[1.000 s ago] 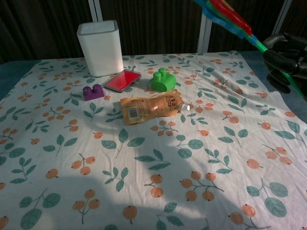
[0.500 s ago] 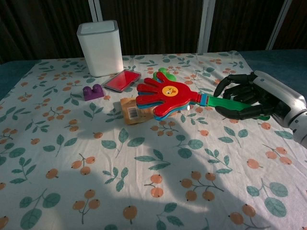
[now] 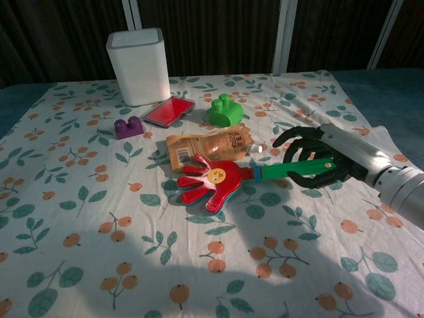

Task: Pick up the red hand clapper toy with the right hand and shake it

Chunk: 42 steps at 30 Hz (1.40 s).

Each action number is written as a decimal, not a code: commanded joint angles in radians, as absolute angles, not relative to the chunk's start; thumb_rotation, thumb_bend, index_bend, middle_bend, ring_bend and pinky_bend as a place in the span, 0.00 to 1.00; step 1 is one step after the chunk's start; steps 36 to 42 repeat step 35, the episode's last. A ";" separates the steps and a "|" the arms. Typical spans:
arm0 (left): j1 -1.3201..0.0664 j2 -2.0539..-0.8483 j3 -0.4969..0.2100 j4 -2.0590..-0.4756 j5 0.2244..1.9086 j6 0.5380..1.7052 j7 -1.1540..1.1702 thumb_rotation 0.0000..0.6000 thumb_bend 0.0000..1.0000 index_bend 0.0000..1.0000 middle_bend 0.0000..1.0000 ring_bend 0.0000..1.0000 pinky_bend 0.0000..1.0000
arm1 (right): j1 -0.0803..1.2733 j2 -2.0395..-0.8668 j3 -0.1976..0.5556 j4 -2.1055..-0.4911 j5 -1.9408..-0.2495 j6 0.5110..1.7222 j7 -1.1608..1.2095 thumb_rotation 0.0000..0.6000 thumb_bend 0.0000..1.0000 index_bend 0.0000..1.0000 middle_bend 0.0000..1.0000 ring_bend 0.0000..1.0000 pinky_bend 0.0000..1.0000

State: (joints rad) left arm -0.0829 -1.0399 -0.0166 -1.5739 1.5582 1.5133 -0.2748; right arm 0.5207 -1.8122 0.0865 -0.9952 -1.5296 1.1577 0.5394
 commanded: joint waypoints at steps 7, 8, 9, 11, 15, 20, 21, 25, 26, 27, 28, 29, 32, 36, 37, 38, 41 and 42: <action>-0.082 -1.034 -0.018 -1.577 1.557 1.513 -0.283 1.00 0.42 0.00 0.00 0.00 0.13 | 0.501 -1.655 0.074 -1.134 -1.520 1.161 0.391 1.00 0.20 0.01 0.21 0.17 0.38; -0.082 -1.033 -0.017 -1.578 1.557 1.514 -0.283 1.00 0.42 0.00 0.00 0.00 0.13 | 0.493 -1.627 0.073 -1.163 -1.518 1.169 0.363 1.00 0.20 0.00 0.17 0.14 0.34; -0.081 -1.033 -0.017 -1.579 1.559 1.514 -0.282 1.00 0.42 0.00 0.00 0.00 0.13 | 0.482 -1.582 0.066 -1.207 -1.518 1.177 0.319 1.00 0.19 0.00 0.12 0.10 0.29; -0.080 -1.033 -0.016 -1.579 1.562 1.518 -0.279 1.00 0.42 0.00 0.00 0.00 0.13 | 0.459 -1.493 0.044 -1.301 -1.510 1.171 0.241 1.00 0.19 0.00 0.04 0.03 0.18; -0.076 -1.039 -0.014 -1.581 1.575 1.533 -0.262 1.00 0.42 0.00 0.00 0.00 0.13 | 0.348 -1.279 -0.046 -1.560 -1.582 1.312 0.089 1.00 0.16 0.00 0.00 0.00 0.01; -0.074 -1.045 -0.005 -1.585 1.603 1.545 -0.234 1.00 0.42 0.00 0.00 0.00 0.13 | 0.162 -1.217 -0.084 -1.613 -1.663 1.621 -0.125 1.00 0.15 0.00 0.00 0.00 0.00; -0.073 -1.048 0.002 -1.582 1.621 1.552 -0.236 1.00 0.43 0.00 0.00 0.00 0.13 | 0.129 -1.237 -0.071 -1.581 -1.665 1.683 -0.143 1.00 0.15 0.00 0.00 0.00 0.00; -0.077 -1.053 0.016 -1.571 1.664 1.561 -0.237 1.00 0.43 0.00 0.00 0.00 0.13 | 0.094 -1.250 -0.068 -1.552 -1.679 1.724 -0.147 1.00 0.15 0.00 0.00 0.00 0.00; -0.077 -1.057 0.016 -1.570 1.666 1.562 -0.222 1.00 0.43 0.00 0.00 0.00 0.13 | 0.091 -1.254 -0.057 -1.544 -1.674 1.730 -0.145 1.00 0.15 0.00 0.00 0.00 0.00; -0.076 -1.060 0.016 -1.571 1.665 1.562 -0.209 1.00 0.43 0.00 0.00 0.00 0.13 | 0.089 -1.254 -0.053 -1.543 -1.667 1.726 -0.143 1.00 0.15 0.00 0.00 0.00 0.00; -0.076 -1.063 0.016 -1.572 1.663 1.561 -0.197 1.00 0.43 0.00 0.00 0.00 0.12 | 0.087 -1.251 -0.050 -1.546 -1.659 1.719 -0.137 1.00 0.15 0.00 0.00 0.00 0.00; -0.075 -1.065 0.017 -1.573 1.662 1.561 -0.184 1.00 0.43 0.00 0.00 0.00 0.12 | 0.086 -1.245 -0.046 -1.552 -1.647 1.708 -0.130 1.00 0.15 0.00 0.00 0.00 0.00; -0.075 -1.068 0.016 -1.576 1.659 1.559 -0.164 1.00 0.43 0.00 0.00 0.00 0.12 | 0.084 -1.229 -0.037 -1.568 -1.619 1.682 -0.128 1.00 0.15 0.00 0.00 0.00 0.00; -0.077 -1.067 0.016 -1.578 1.654 1.553 -0.157 1.00 0.43 0.00 0.00 0.00 0.11 | 0.080 -1.215 -0.027 -1.585 -1.596 1.661 -0.142 1.00 0.15 0.00 0.00 0.00 0.00; -0.077 -1.067 0.016 -1.578 1.654 1.553 -0.157 1.00 0.43 0.00 0.00 0.00 0.11 | 0.080 -1.215 -0.027 -1.585 -1.596 1.661 -0.142 1.00 0.15 0.00 0.00 0.00 0.00; -0.077 -1.067 0.016 -1.578 1.654 1.553 -0.157 1.00 0.43 0.00 0.00 0.00 0.11 | 0.080 -1.215 -0.027 -1.585 -1.596 1.661 -0.142 1.00 0.15 0.00 0.00 0.00 0.00; -0.077 -1.067 0.016 -1.578 1.654 1.553 -0.157 1.00 0.43 0.00 0.00 0.00 0.11 | 0.080 -1.215 -0.027 -1.585 -1.596 1.661 -0.142 1.00 0.15 0.00 0.00 0.00 0.00; -0.077 -1.067 0.016 -1.578 1.654 1.553 -0.157 1.00 0.43 0.00 0.00 0.00 0.11 | 0.080 -1.215 -0.027 -1.585 -1.596 1.661 -0.142 1.00 0.15 0.00 0.00 0.00 0.00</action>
